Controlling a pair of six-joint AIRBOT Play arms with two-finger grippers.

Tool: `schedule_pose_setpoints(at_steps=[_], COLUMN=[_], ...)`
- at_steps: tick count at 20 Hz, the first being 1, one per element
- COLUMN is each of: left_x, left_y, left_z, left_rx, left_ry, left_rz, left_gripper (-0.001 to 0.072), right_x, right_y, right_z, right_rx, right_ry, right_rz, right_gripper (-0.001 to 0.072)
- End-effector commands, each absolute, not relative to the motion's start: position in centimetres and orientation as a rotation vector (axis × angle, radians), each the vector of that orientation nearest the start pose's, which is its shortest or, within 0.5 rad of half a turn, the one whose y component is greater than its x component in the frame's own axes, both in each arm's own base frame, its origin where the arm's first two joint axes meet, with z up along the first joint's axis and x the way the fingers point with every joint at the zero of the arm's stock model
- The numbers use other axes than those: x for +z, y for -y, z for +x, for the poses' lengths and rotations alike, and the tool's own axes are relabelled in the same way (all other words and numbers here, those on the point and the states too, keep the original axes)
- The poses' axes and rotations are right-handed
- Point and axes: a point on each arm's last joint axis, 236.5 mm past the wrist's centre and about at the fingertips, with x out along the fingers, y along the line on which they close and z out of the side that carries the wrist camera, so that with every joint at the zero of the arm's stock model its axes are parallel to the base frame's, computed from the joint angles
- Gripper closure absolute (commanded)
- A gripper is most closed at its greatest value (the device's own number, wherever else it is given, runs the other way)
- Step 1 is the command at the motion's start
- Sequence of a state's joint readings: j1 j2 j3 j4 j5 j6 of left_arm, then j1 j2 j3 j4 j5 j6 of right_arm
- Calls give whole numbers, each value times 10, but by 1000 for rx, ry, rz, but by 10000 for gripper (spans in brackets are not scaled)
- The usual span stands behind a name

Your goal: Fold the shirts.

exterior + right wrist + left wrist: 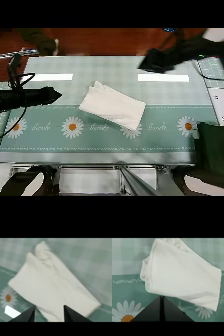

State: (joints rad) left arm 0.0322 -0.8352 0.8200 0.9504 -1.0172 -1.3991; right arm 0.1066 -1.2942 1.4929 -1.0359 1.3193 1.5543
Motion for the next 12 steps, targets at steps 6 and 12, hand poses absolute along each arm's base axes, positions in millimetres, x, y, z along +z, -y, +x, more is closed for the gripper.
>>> schedule_pose_setpoints(at_steps=[6,12], left_x=[83,83], left_y=[108,108], left_z=[324,324], left_rx=[-366,-366], left_ry=[-956,-956], left_rz=[-436,-437], left_gripper=[682,682], right_x=[-16,-76], right_y=[-67,-122], right_z=[267,277], right_rx=[-41,54], right_ry=[-1095,-1202], right_rz=[708,944], right_gripper=[301,301])
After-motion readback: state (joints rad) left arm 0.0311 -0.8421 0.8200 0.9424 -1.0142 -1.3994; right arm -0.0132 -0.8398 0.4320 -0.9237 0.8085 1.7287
